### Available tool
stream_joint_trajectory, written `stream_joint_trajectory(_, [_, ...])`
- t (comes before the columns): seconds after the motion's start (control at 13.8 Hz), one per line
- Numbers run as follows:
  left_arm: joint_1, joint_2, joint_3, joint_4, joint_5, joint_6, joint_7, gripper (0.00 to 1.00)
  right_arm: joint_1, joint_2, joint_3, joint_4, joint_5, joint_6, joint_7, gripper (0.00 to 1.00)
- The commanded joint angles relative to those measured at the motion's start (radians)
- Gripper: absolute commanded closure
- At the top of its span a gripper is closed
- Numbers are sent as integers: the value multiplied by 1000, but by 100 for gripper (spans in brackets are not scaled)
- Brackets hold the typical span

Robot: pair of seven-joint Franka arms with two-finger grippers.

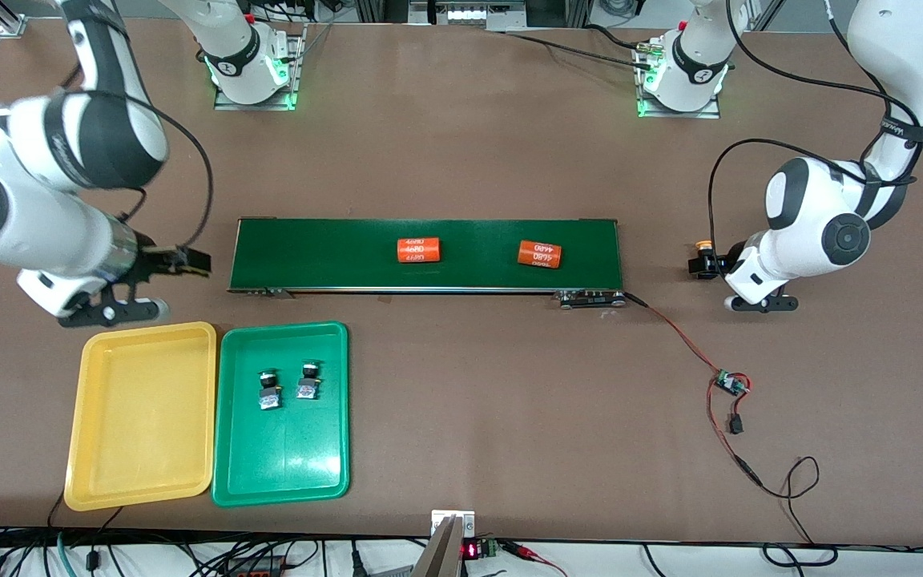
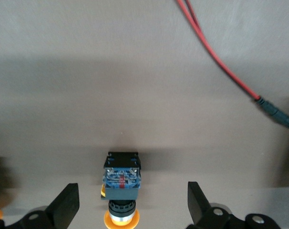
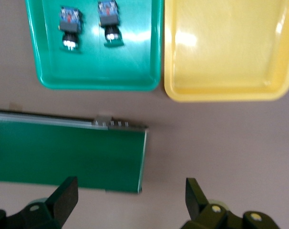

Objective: Sort buttons by color to trays
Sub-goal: 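Carry the yellow-cap button with the left gripper and set it on the belt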

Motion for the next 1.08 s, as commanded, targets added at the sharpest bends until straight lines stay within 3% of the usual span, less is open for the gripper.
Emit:
stream_joint_trajectory(0.0, [-11, 13, 7, -30, -12, 17, 2, 0, -41, -106, 10, -65, 15, -72, -20, 0])
stream_joint_trajectory(0.22, [-18, 31, 7, -41, -9, 52, 5, 0, -93, -248, 10, -218, 15, -80, -21, 0])
stream_joint_trajectory(0.36, [-17, 42, 9, -43, 57, 57, 7, 0, -109, -299, 10, -299, 15, -45, -21, 0])
stream_joint_trajectory(0.87, [-11, 54, 9, -69, 94, 80, 7, 2, -113, -287, 8, -275, 27, -40, -23, 0])
stream_joint_trajectory(0.94, [-9, 59, 9, -72, 94, 85, 8, 15, -115, -267, 8, -238, 25, -48, -28, 0])
stream_joint_trajectory(1.01, [-9, 59, 9, -70, 94, 85, 8, 38, -115, -238, 8, -182, 24, -75, -23, 0])
